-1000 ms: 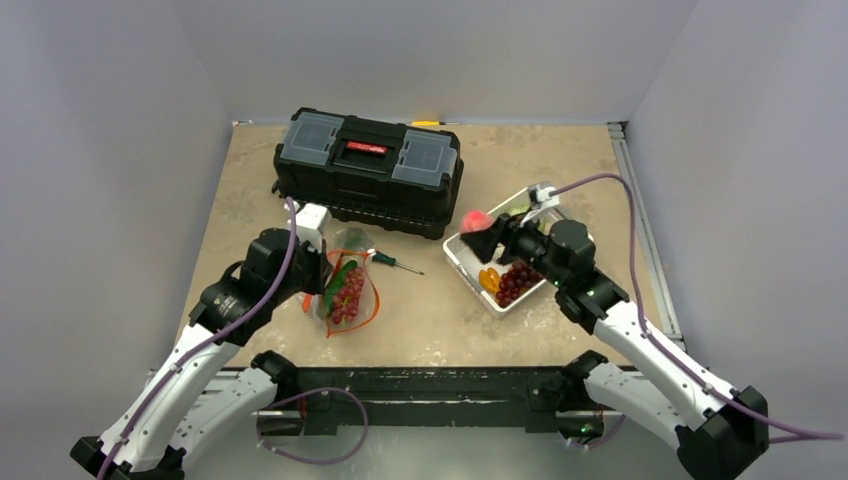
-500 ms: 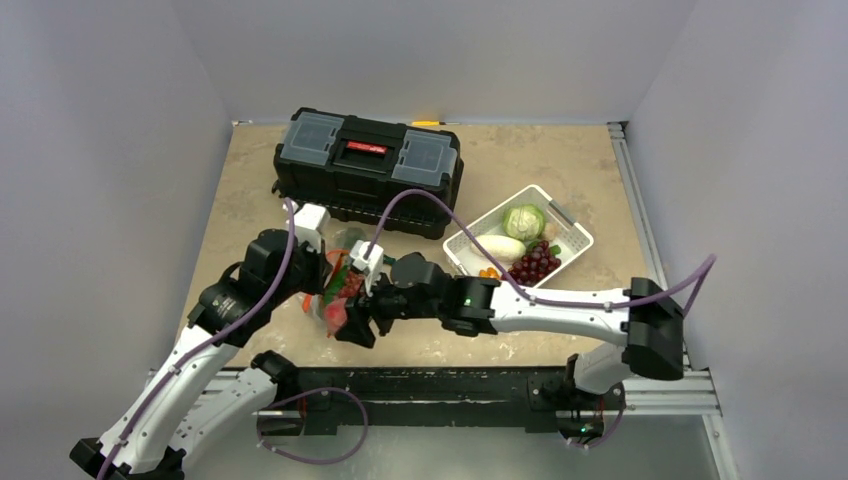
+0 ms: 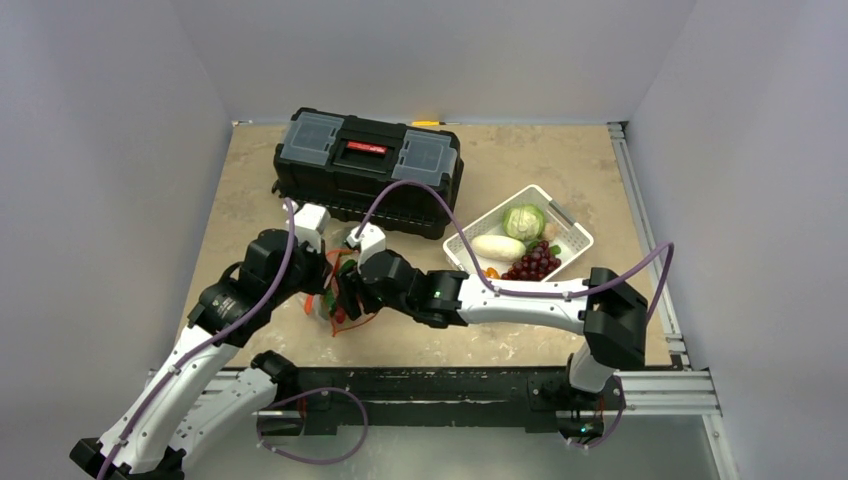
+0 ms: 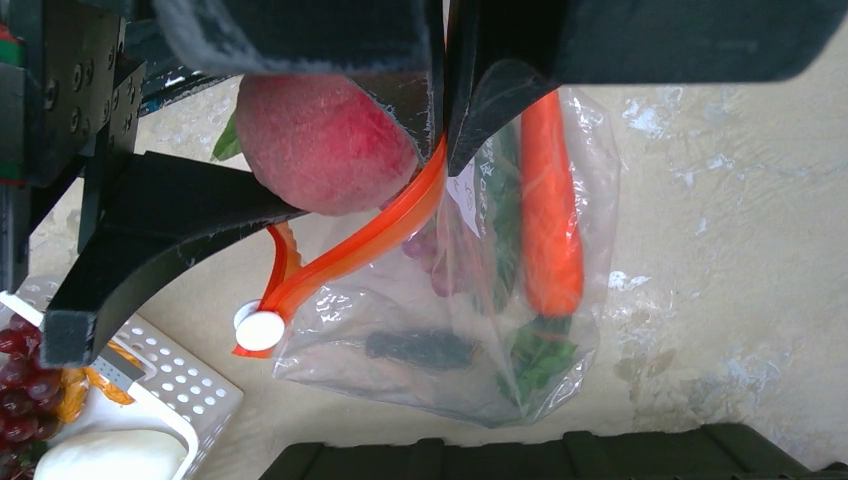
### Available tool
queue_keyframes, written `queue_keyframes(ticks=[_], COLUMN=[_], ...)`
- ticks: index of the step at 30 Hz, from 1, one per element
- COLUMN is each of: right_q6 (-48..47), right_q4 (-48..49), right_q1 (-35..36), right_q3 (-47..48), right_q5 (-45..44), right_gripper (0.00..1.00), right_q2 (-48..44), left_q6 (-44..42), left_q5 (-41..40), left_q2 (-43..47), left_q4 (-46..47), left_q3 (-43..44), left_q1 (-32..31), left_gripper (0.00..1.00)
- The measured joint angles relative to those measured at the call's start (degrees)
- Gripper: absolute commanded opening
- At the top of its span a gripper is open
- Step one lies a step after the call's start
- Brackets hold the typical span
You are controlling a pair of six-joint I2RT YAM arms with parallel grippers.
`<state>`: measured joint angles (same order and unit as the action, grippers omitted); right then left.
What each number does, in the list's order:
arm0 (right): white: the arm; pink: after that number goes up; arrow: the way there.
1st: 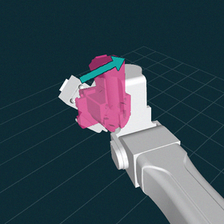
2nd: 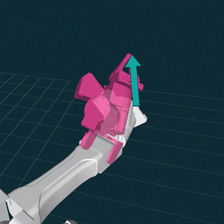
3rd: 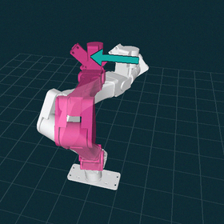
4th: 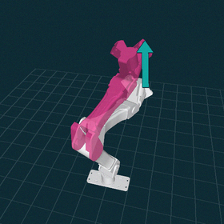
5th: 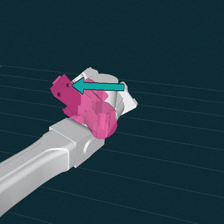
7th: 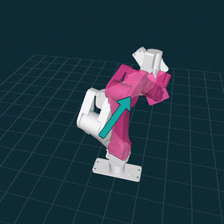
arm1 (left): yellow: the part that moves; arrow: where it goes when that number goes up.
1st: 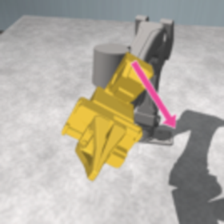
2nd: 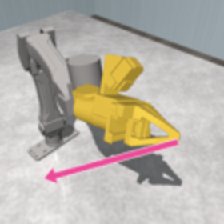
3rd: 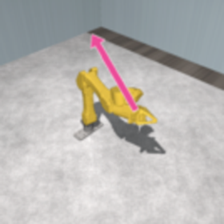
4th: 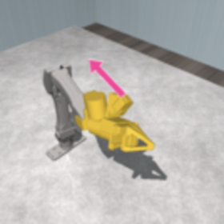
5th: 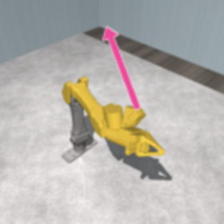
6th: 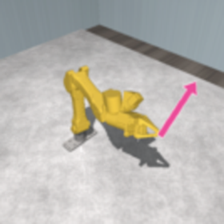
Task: Place the food in the zip-top bag and seal the zipper
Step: Place the fake fruit in the zipper food storage bag.
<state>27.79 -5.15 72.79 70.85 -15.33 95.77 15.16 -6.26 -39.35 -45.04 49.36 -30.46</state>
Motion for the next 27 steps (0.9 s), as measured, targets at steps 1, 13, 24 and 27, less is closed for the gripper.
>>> queue_keyframes(ticks=[1,13,24,27], right_q6=[0.31,0.92,2.99,4.7], right_q4=[-0.02,0.31,0.07,0.52], right_q1=[0.0,0.02,0.0,0.0], right_q3=[0.26,3.8,-4.7,-9.77], right_q5=[-1.01,-4.92,-5.79,-5.7], right_gripper=[0.68,0.86,0.76,0.74], right_q2=[0.02,2.4,-5.7,-11.17], left_q6=[0.0,0.0,0.0,0.0], left_q5=[0.0,0.0,0.0,0.0], left_q2=[0.0,0.0,0.04,0.17], left_q4=[0.0,0.0,0.0,-0.02], left_q3=[0.0,0.0,0.0,0.0], left_q1=[0.0,0.0,0.0,0.0], left_gripper=[0.0,0.0,0.0,0.0])
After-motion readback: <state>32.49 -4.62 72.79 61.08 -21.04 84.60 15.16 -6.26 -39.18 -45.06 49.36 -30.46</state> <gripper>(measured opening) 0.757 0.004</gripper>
